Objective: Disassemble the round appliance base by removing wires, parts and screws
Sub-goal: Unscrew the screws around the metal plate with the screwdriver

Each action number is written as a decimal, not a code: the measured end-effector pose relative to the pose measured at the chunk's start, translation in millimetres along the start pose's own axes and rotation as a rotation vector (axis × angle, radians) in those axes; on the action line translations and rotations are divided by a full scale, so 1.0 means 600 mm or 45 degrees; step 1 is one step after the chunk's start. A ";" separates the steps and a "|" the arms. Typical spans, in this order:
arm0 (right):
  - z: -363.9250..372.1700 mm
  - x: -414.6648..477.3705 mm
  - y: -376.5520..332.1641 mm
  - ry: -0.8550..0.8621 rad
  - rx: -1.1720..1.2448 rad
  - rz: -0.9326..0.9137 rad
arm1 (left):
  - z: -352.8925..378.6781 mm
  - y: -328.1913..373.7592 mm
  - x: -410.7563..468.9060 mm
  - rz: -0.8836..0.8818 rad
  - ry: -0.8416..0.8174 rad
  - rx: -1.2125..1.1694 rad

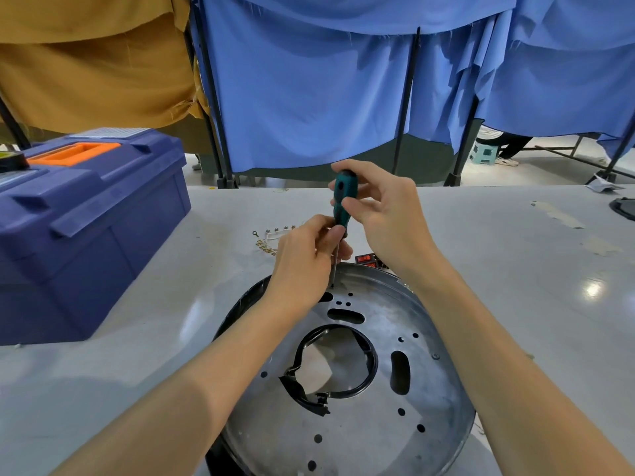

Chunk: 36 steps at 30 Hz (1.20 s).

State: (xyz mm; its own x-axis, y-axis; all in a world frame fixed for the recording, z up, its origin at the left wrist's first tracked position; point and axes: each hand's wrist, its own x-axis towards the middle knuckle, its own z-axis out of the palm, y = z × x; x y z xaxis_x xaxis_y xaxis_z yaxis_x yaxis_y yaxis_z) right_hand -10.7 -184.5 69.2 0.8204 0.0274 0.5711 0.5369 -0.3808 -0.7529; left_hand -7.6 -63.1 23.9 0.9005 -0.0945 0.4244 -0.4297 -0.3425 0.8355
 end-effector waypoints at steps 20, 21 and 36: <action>0.000 0.002 0.006 0.069 -0.070 -0.062 | -0.001 -0.001 -0.001 0.014 0.004 -0.005; -0.002 0.002 0.005 0.071 -0.048 -0.042 | -0.001 -0.002 -0.001 0.031 -0.010 0.020; 0.000 0.001 0.003 0.029 0.005 -0.004 | 0.001 -0.006 0.001 0.038 -0.004 0.090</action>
State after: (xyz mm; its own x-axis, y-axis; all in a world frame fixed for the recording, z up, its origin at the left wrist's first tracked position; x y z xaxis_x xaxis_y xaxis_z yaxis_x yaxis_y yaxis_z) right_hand -9.2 -185.5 68.1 0.8142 0.0077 0.5806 0.5400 -0.3773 -0.7523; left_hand -5.8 -62.6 21.0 0.8876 -0.1086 0.4476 -0.4507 -0.4050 0.7955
